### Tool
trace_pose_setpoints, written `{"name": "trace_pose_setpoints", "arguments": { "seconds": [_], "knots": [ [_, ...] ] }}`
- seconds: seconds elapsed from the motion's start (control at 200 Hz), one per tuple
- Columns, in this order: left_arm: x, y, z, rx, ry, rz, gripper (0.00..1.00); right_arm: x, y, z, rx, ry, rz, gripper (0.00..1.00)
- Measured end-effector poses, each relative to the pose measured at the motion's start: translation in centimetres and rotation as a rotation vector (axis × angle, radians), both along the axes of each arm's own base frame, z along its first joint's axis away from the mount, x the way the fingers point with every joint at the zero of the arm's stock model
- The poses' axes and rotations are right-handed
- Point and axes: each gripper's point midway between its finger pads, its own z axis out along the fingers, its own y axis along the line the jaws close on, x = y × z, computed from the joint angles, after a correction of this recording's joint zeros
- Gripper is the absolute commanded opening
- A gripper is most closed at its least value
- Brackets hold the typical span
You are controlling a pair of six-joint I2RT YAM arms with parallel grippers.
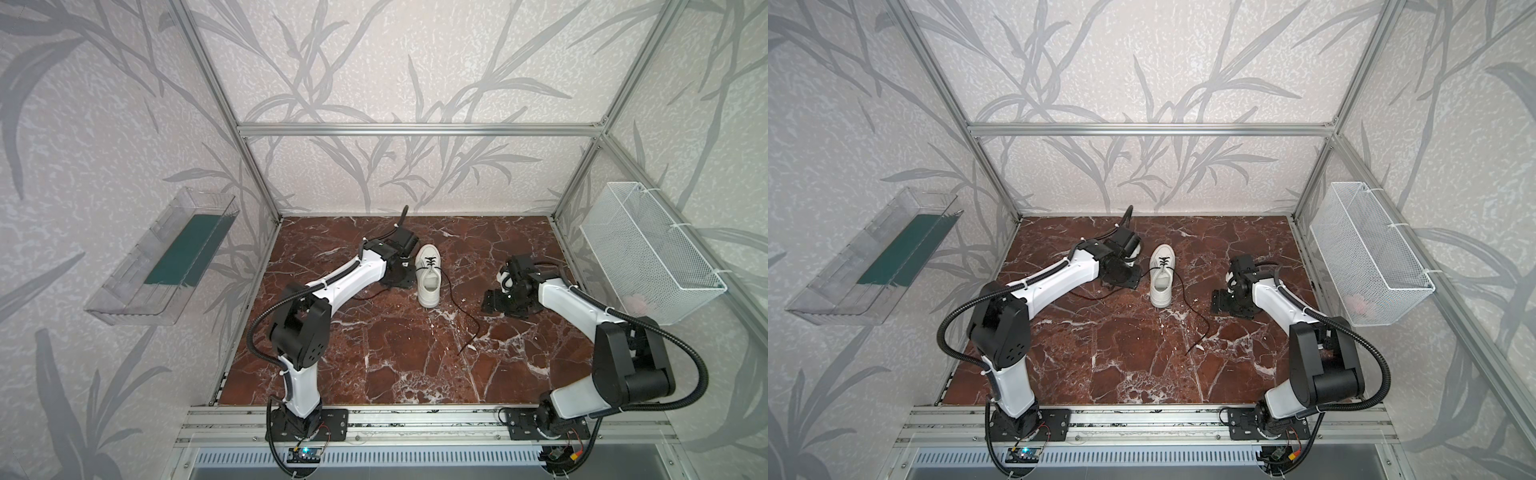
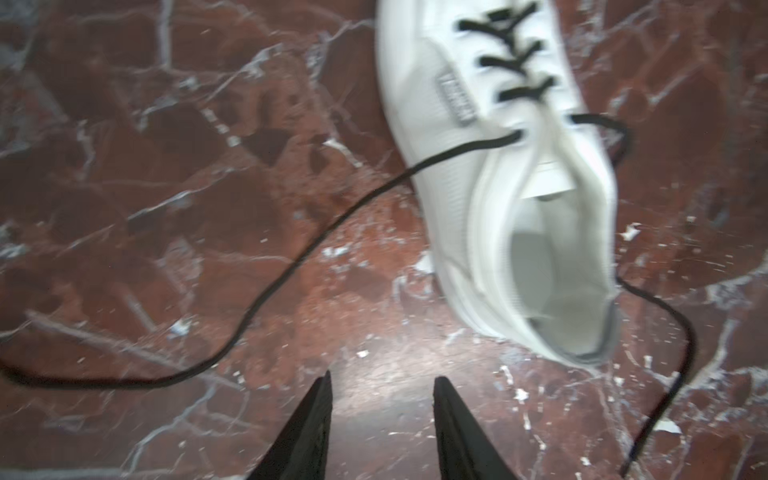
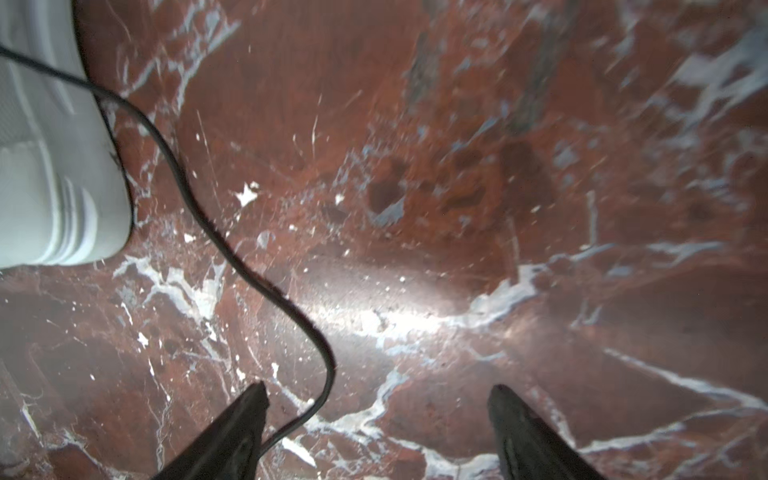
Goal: Tie the shoes
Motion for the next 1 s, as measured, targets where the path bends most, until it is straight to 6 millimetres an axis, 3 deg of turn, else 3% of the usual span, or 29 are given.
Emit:
{"name": "trace_pose_setpoints", "arguments": {
  "seconds": [0.165, 0.34, 0.53, 1.0],
  "knots": [
    [-0.6, 5.0, -2.1, 0.036, 0.045, 0.08, 0.43, -2.2, 2.1, -0.9, -0.02, 0.052, 0.054, 0.59],
    [-1.8, 7.6, -4.2, 0.06, 0.091, 0.12, 0.43, -3.2, 3.4, -1.9, -0.049, 0.079, 0.082, 0.49],
    [-2.3, 8.3, -4.9, 0.056, 0.097, 0.133, 0.42, -3.9, 3.4, -3.5, -0.104, 0.122, 0.097, 0.38],
    [-2.1, 8.1, -4.4, 0.045, 0.086, 0.132, 0.42, -3.8, 3.8, -4.3, -0.175, 0.119, 0.128, 0.14]
  ]
}}
